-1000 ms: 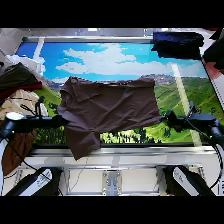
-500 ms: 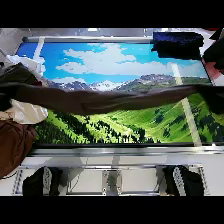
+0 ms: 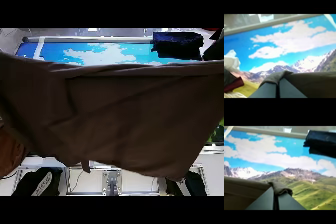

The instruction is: Fold the shirts.

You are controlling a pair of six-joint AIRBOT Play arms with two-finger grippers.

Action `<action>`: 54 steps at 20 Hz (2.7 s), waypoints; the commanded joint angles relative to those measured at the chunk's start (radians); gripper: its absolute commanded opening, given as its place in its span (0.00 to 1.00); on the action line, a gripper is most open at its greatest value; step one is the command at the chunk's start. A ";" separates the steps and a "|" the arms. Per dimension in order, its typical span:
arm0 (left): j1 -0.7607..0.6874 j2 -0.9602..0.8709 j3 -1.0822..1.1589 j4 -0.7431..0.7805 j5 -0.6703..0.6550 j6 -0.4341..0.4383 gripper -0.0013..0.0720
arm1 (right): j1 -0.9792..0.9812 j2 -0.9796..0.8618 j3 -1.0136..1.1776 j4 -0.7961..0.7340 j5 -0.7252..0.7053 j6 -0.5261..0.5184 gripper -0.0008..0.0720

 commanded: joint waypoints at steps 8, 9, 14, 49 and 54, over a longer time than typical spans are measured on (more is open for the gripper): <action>-0.080 -0.822 0.031 0.094 0.265 0.020 0.03 | 0.064 -0.661 -0.197 0.034 0.116 -0.009 0.03; -0.080 -0.876 0.031 0.094 0.314 0.019 0.03 | 0.085 -0.716 -0.196 0.034 0.159 -0.008 0.03; -0.080 -0.941 0.032 0.094 0.401 0.019 0.03 | 0.190 -0.837 -0.196 0.022 0.324 -0.003 0.03; 0.239 -0.058 -1.008 -0.149 -0.087 -0.205 0.94 | 0.156 -0.462 -0.381 -0.357 0.026 0.069 0.55; 0.238 -0.003 -1.343 -0.283 0.021 -0.226 0.94 | 0.156 -0.462 -0.381 -0.277 0.019 0.070 0.55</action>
